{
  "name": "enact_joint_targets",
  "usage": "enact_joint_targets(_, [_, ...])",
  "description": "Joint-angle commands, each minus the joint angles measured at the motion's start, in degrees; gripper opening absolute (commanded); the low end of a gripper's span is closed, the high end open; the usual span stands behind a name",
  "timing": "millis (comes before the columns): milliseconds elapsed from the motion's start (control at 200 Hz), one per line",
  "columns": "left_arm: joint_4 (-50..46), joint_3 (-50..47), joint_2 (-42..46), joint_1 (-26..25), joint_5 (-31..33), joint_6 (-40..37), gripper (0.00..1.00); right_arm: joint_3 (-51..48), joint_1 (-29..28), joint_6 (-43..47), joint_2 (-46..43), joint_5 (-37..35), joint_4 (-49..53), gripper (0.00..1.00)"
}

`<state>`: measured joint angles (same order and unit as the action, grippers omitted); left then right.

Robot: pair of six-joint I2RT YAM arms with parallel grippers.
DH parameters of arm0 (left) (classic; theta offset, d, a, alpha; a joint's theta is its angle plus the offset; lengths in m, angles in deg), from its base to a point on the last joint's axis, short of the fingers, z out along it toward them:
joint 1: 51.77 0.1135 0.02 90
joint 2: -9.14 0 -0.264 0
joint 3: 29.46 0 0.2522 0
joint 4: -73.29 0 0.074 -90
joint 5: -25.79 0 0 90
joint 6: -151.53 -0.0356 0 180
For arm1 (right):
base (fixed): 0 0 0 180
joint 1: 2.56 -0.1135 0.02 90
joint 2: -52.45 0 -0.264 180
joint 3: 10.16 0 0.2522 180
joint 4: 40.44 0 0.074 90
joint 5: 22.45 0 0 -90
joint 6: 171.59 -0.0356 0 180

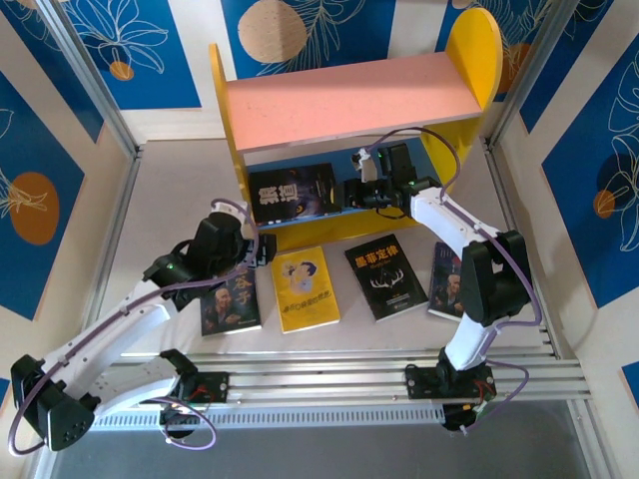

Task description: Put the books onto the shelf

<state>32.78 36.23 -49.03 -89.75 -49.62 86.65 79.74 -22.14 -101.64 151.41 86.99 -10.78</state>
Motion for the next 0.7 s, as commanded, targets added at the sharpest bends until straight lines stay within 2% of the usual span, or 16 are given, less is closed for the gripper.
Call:
enact_joint_targets(0, [-1.4, 2.5, -1.0, 0.8, 0.4, 0.5, 0.86, 0.2, -0.5, -0.3, -2.4, 0.2, -0.4, 0.41])
enact_joint_targets(180, [-2.2, 3.6, -2.2, 0.8, 0.3, 0.7, 0.86, 0.6, -0.5, -0.1, -2.4, 0.4, -0.4, 0.35])
enact_joint_targets(695, [-2.7, 5.1, -3.6, 0.8, 0.3, 0.2, 0.86, 2.9, -0.6, 0.3, -0.8, 0.8, 0.0, 0.34])
